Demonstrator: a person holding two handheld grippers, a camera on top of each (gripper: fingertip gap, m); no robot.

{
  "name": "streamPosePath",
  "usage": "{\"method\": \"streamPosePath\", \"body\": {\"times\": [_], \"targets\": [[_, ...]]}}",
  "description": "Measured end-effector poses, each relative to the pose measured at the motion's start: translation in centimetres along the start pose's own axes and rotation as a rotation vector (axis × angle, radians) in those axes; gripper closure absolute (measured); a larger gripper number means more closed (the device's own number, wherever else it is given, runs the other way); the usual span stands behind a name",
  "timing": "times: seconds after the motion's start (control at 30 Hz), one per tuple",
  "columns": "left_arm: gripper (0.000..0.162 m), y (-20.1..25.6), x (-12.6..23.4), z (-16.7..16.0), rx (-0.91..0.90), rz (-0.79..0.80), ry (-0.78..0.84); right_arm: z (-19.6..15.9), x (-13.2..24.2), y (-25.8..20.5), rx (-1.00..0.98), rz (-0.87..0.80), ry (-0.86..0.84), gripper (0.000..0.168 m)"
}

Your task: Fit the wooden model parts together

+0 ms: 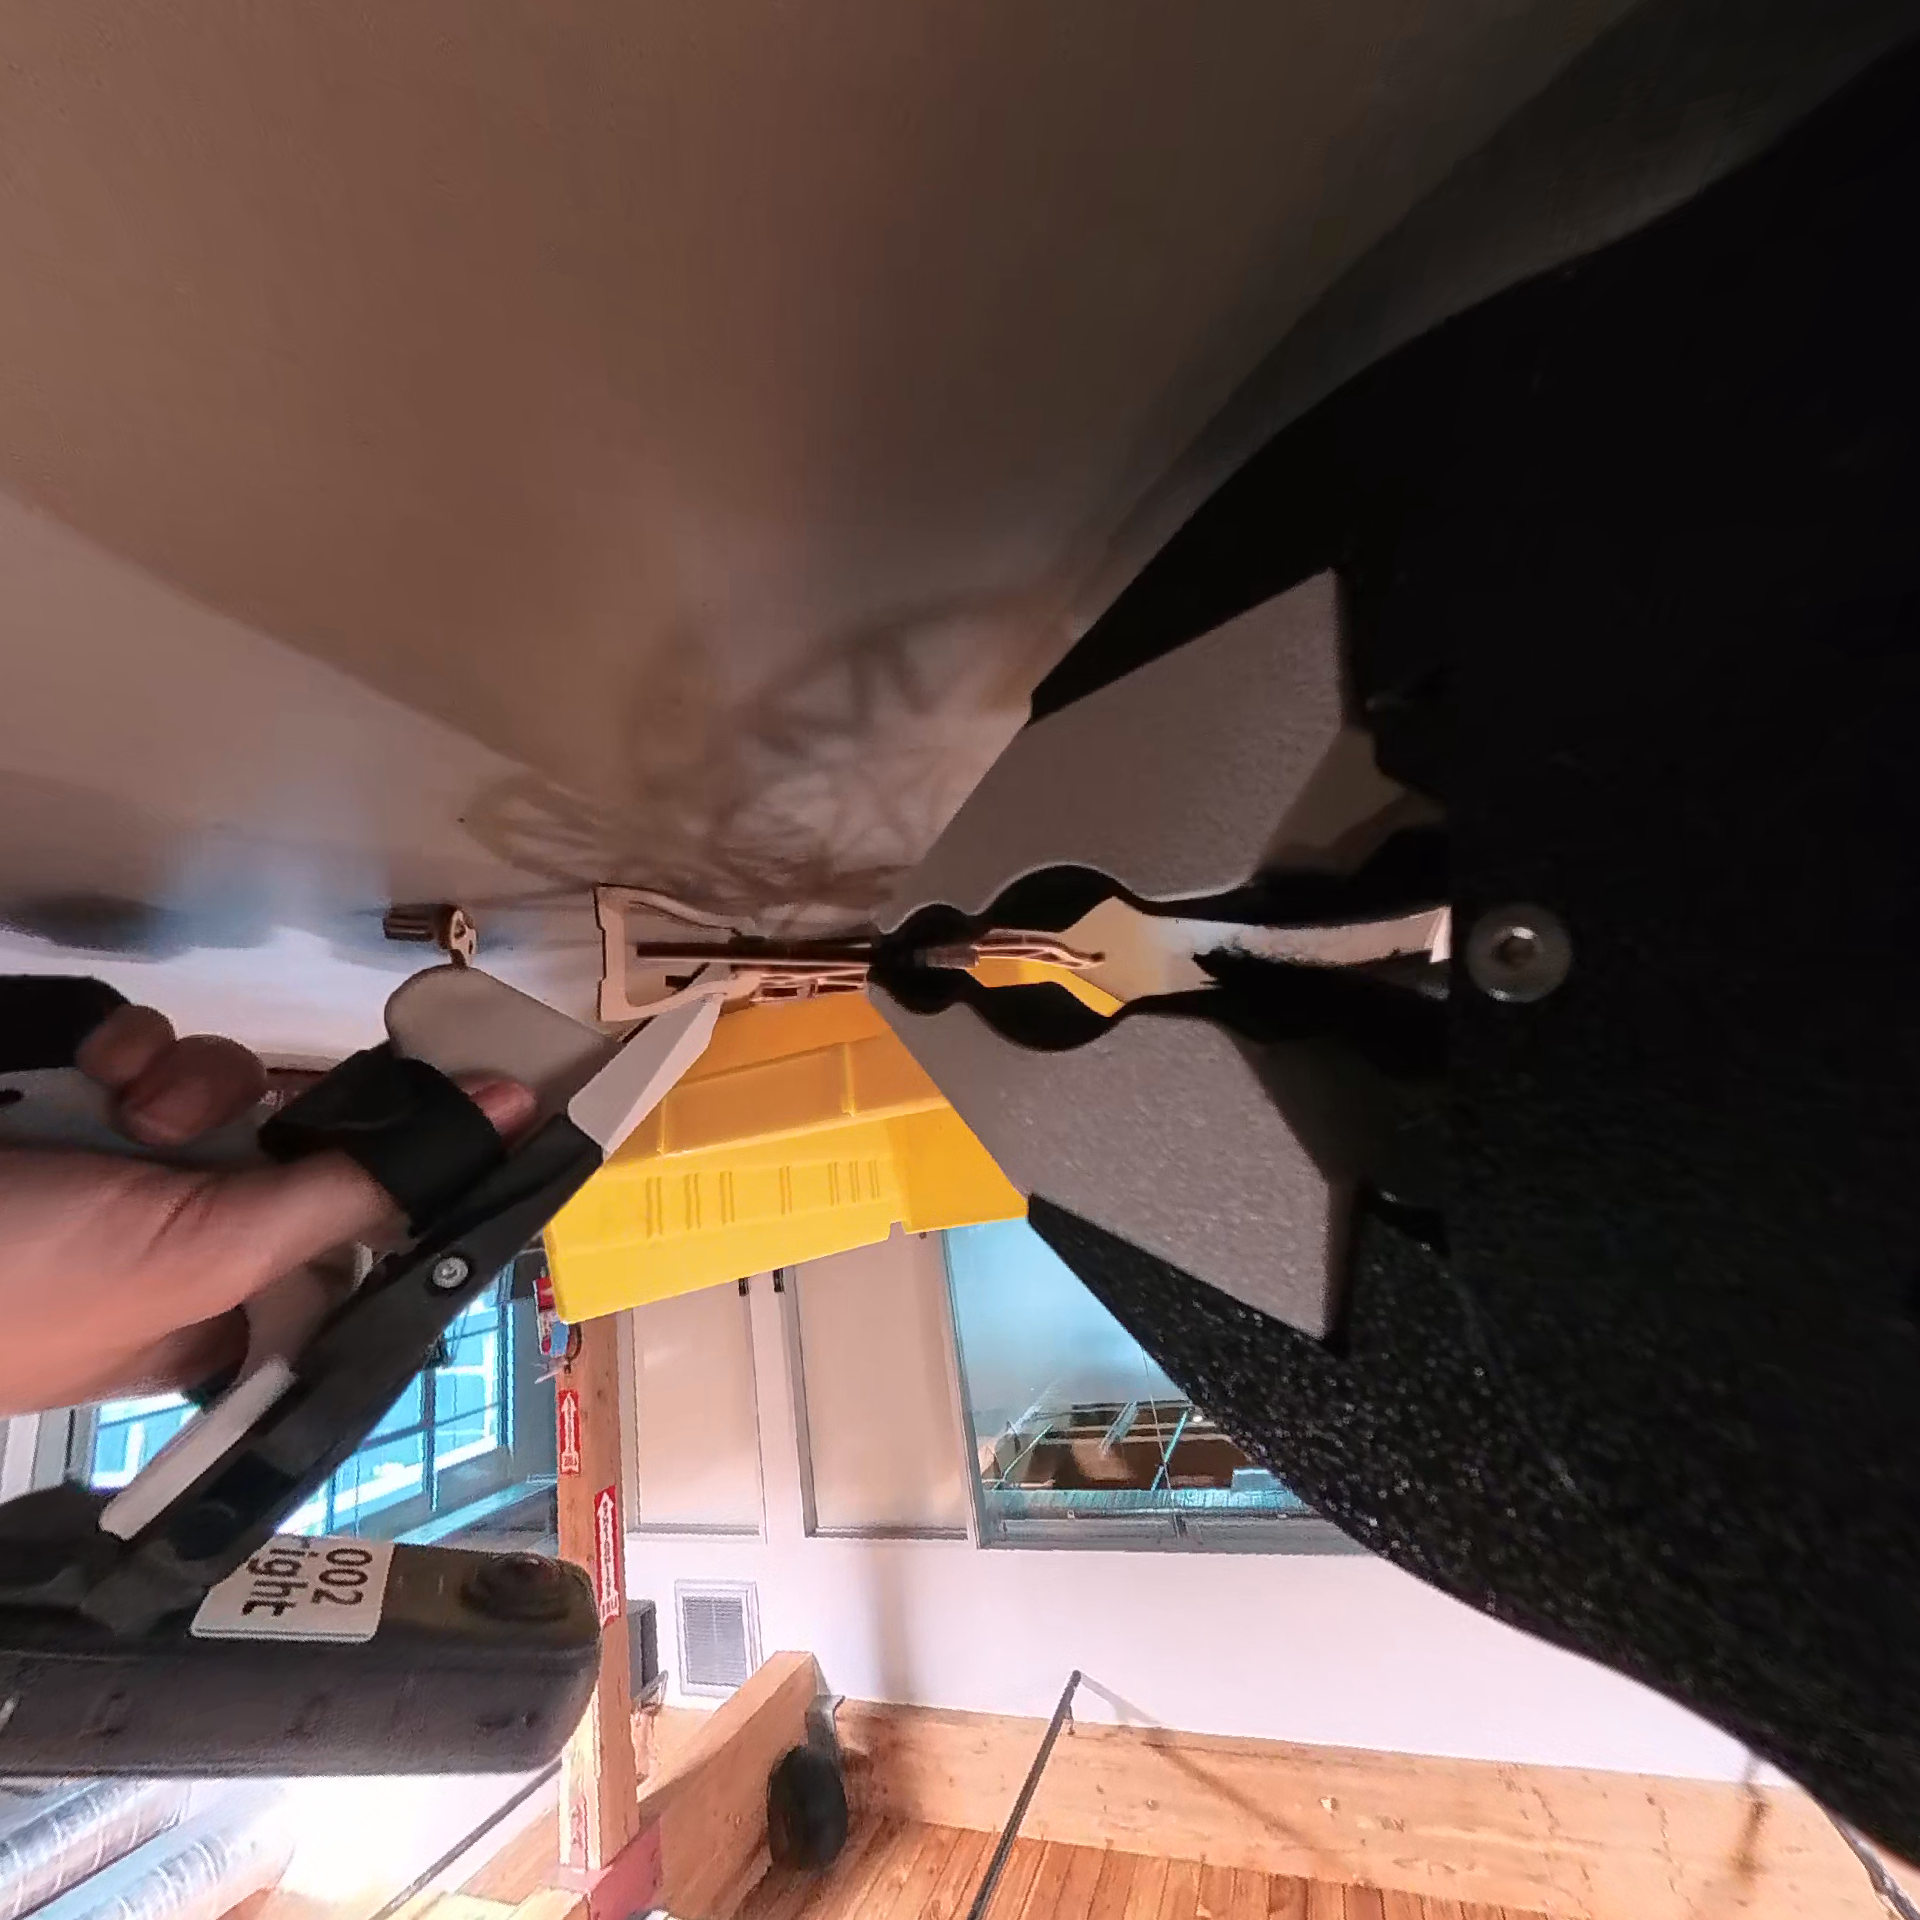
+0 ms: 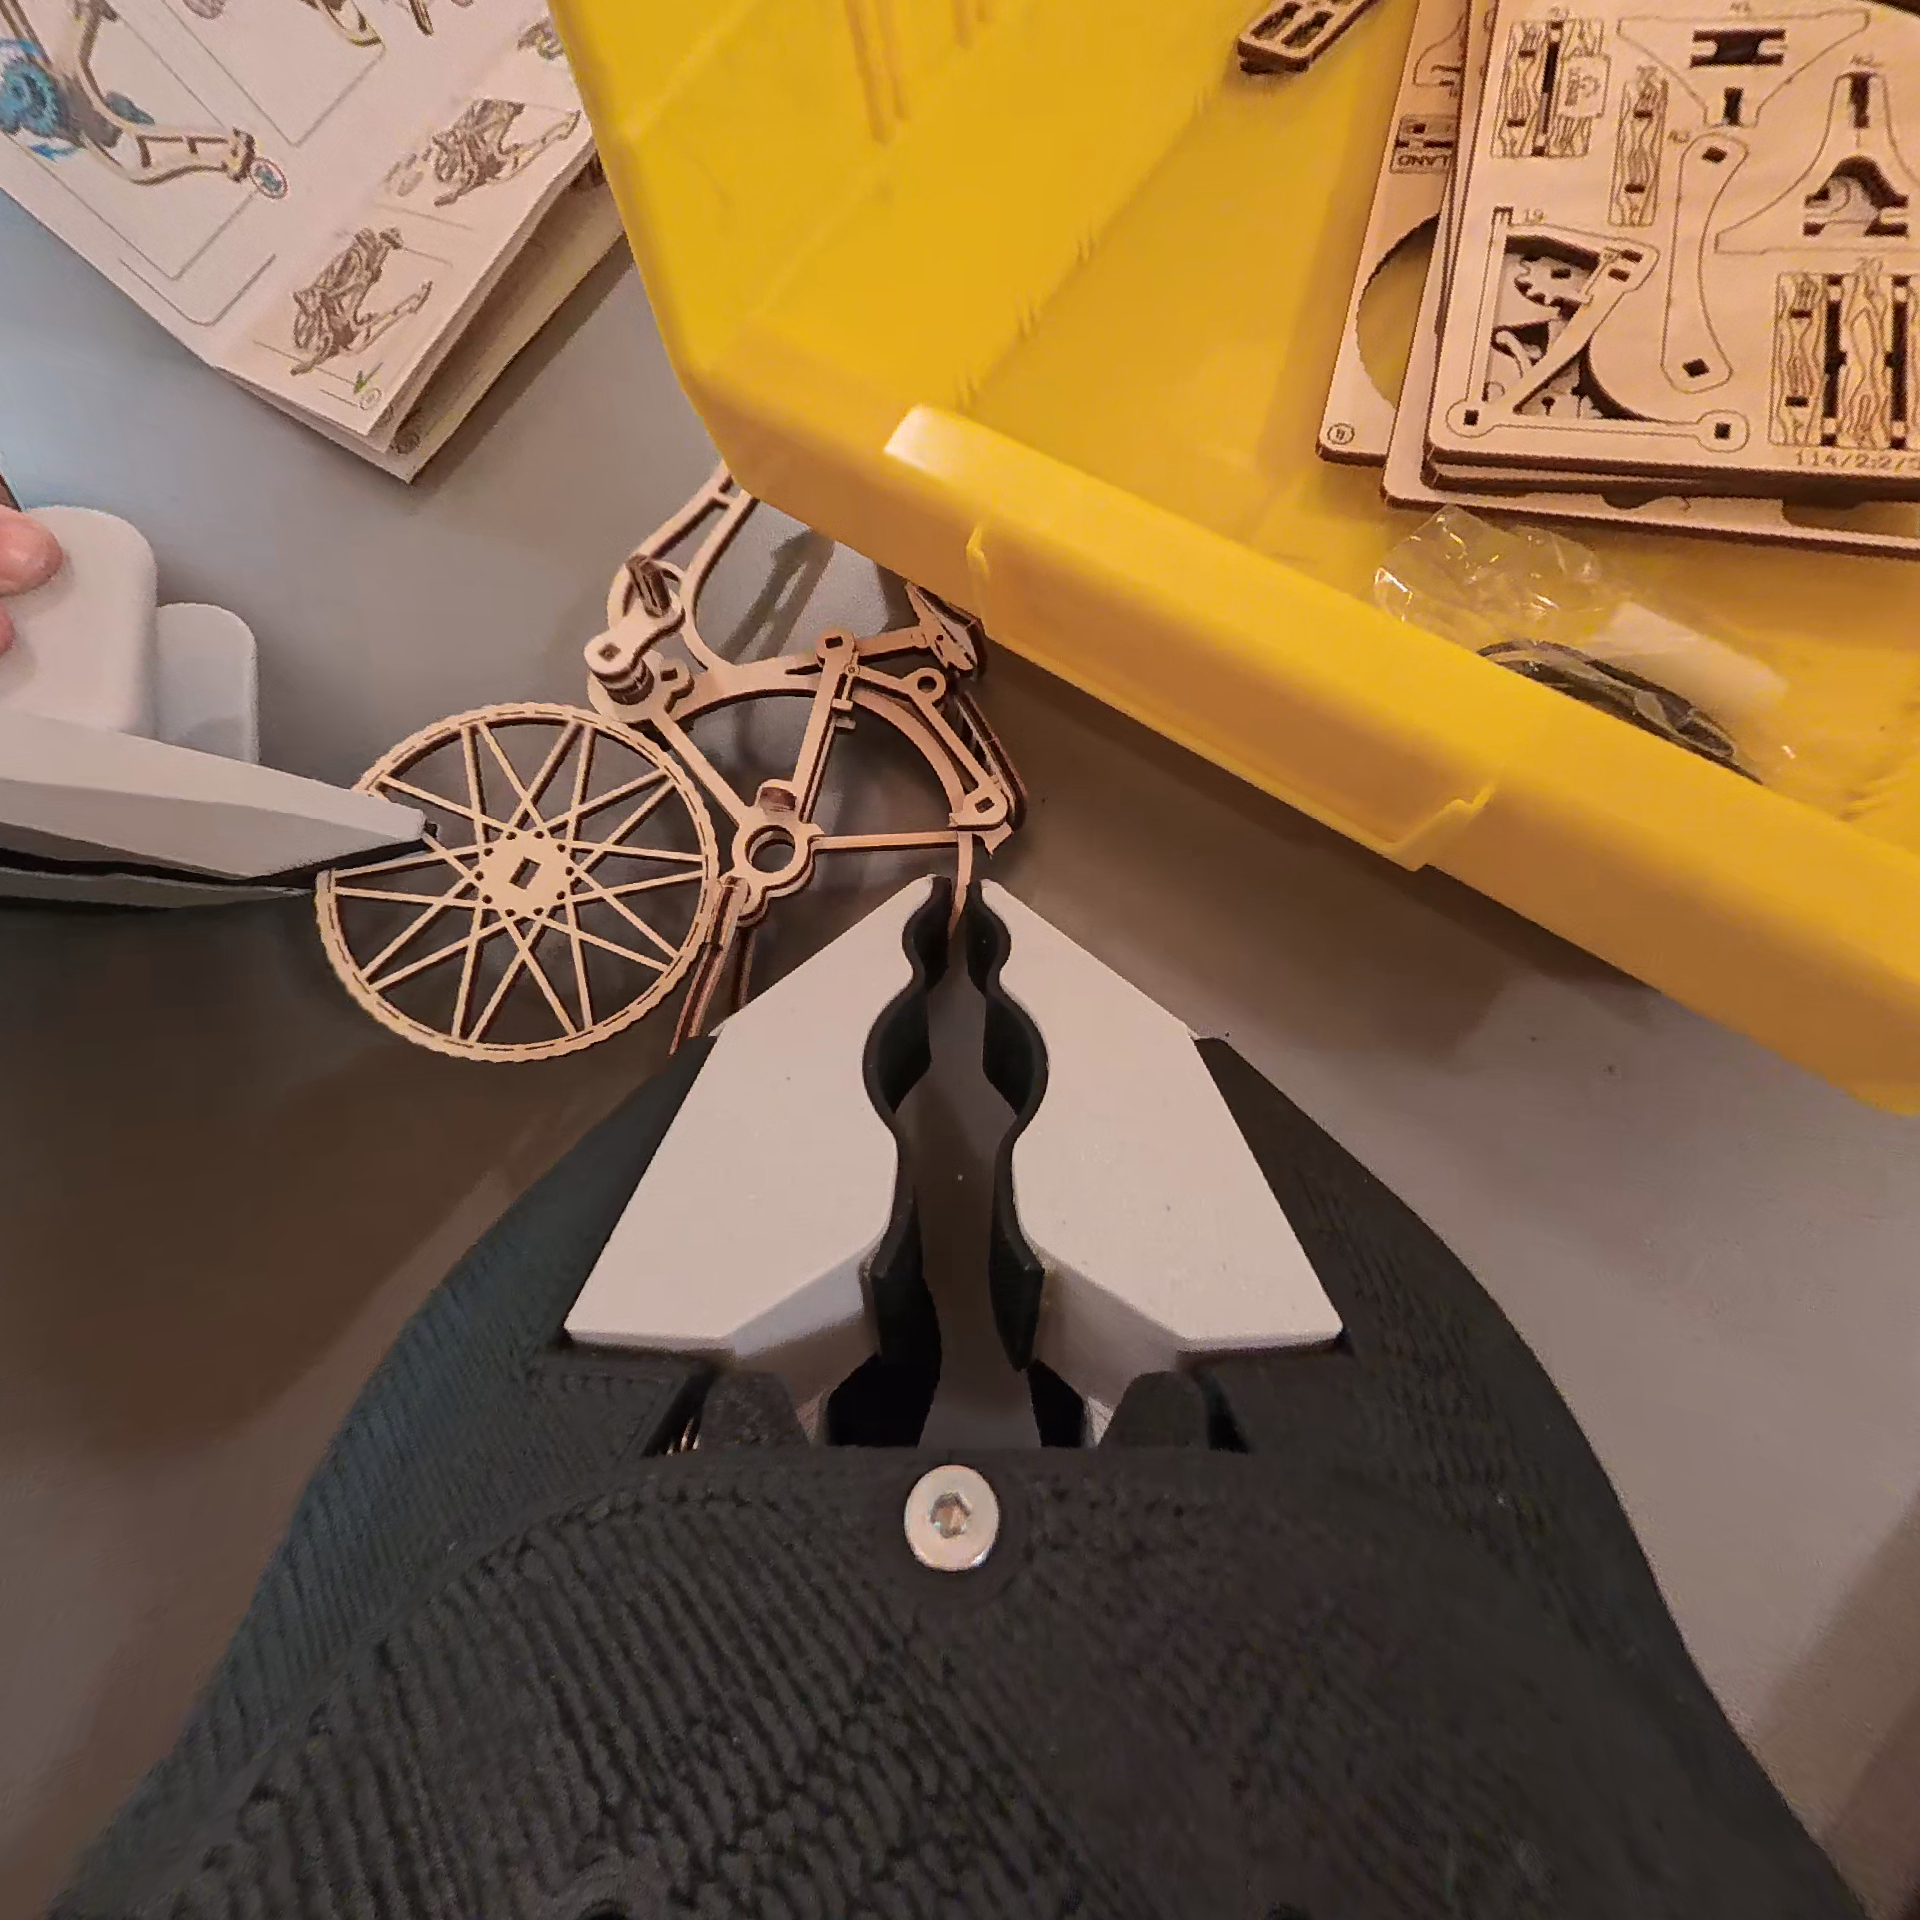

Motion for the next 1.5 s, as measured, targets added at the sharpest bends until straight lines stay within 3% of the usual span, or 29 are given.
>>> {"method": "streamPosePath", "body": {"times": [0.03, 0.67, 1.23, 1.5], "targets": [[0.162, 0.0, 0.0, -0.1, -0.001, -0.002, -0.009, 0.0, 0.0, 0.0, -0.007, 0.0, 0.001, 0.167], [0.162, -0.1, -0.1, -0.4, 0.011, 0.006, -0.042, -0.3, 0.2, 0.3, -0.175, 0.005, 0.053, 0.168], [0.162, -0.3, -0.4, -1.1, 0.029, 0.01, -0.094, -0.3, 0.2, 0.2, -0.193, -0.004, 0.051, 0.167], [0.162, 0.0, -0.1, 0.4, -0.02, 0.012, -0.046, -0.3, 0.2, 0.2, -0.198, -0.019, 0.055, 0.168]]}}
Point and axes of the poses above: each gripper's, where its closed fingertips meet, x back along the fingers, z out of its top, y = z × x across the jaws, the point moved 3 cm from there along x, back along the fingers, and after that the axes turned 9 degrees about x, right-handed, at the moved point
